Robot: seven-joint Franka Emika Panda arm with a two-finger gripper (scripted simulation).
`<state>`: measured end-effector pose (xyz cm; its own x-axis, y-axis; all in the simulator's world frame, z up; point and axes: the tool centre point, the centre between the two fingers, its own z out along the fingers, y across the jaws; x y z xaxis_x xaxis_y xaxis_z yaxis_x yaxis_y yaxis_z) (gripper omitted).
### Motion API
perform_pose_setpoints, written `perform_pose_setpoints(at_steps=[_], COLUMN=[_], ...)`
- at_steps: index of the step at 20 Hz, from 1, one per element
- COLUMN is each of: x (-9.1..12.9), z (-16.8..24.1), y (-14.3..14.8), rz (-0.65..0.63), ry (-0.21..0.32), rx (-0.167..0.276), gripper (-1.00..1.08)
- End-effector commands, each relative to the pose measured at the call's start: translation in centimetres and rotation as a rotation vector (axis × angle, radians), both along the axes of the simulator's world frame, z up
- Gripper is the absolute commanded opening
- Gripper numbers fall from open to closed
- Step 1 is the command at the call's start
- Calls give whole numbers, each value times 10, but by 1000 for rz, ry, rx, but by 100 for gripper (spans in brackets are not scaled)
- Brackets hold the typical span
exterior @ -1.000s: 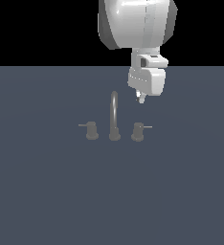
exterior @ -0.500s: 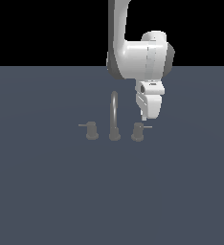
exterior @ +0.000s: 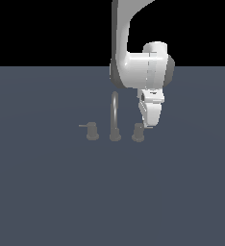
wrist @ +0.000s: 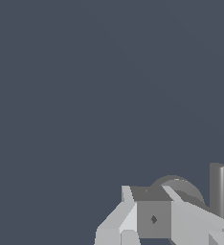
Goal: Turn on the faucet by rotating a designated handle.
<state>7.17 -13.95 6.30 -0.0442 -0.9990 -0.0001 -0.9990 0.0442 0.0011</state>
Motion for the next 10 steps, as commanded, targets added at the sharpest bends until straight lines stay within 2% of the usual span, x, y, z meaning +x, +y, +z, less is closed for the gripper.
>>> perform_pose_setpoints(at_steps=[1,10], x=[0,-25], z=[0,0], y=[0,-12], rz=[-2,-1], ry=[-1,-1], rx=[0,0], gripper=[-100,-100])
